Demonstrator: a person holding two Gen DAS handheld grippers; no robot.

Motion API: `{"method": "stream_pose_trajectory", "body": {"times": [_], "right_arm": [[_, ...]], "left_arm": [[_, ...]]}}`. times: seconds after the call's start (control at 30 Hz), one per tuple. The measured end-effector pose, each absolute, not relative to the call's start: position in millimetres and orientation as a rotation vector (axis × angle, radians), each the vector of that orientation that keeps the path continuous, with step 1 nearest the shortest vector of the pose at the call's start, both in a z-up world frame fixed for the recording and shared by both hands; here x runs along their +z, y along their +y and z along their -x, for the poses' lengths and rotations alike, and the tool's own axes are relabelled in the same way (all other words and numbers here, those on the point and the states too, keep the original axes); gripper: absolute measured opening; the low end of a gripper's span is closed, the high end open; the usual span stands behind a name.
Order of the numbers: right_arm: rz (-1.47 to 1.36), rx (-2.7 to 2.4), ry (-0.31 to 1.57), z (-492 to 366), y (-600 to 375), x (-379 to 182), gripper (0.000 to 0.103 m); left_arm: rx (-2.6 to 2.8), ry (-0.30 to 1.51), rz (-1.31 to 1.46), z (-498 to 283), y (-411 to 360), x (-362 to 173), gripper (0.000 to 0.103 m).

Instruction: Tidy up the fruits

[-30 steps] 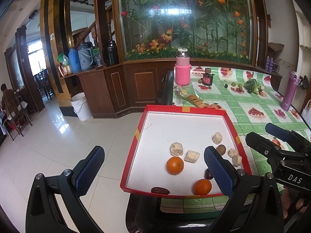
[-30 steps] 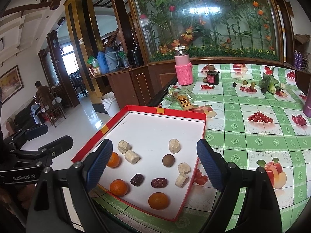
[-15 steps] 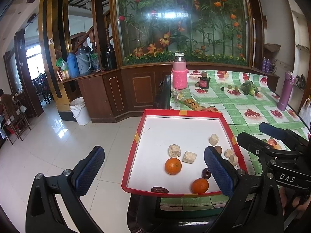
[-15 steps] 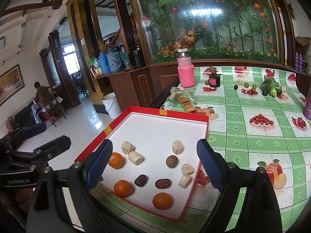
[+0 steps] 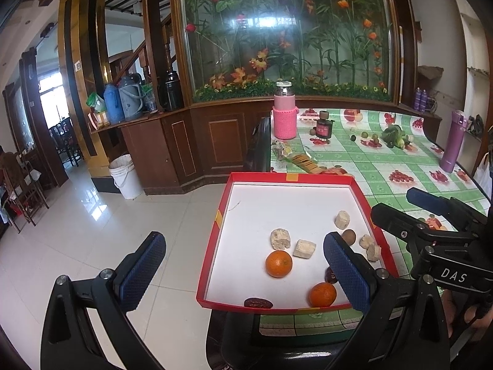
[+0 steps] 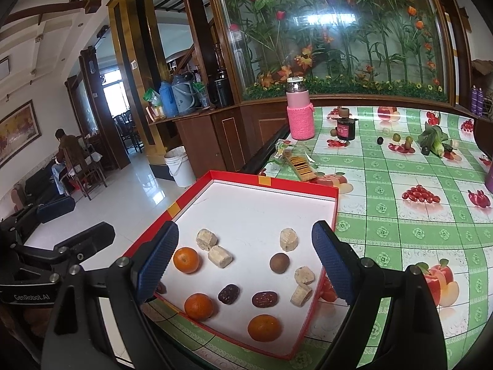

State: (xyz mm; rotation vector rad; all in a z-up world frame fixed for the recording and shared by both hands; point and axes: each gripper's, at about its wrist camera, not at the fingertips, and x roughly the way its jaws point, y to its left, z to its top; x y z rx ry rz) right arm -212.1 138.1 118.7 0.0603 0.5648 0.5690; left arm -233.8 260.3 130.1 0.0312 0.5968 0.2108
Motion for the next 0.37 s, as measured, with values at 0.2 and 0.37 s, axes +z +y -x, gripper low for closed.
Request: {"method": "stream_pose_trajectory", "body": {"times": [0.2, 0.37], "right_arm": [[-0.065, 0.583, 0.575, 206.8, 147.6, 118.3, 0.089], [-0.076, 0.605, 0.589, 203.3, 152.7, 114.8, 0.089]], "left_arm": [[0.217, 0.61, -0.022, 230.0, 264.0, 128.6, 0.102], [0.212, 0.633, -0.008, 225.4, 263.0, 124.4, 0.102]]}}
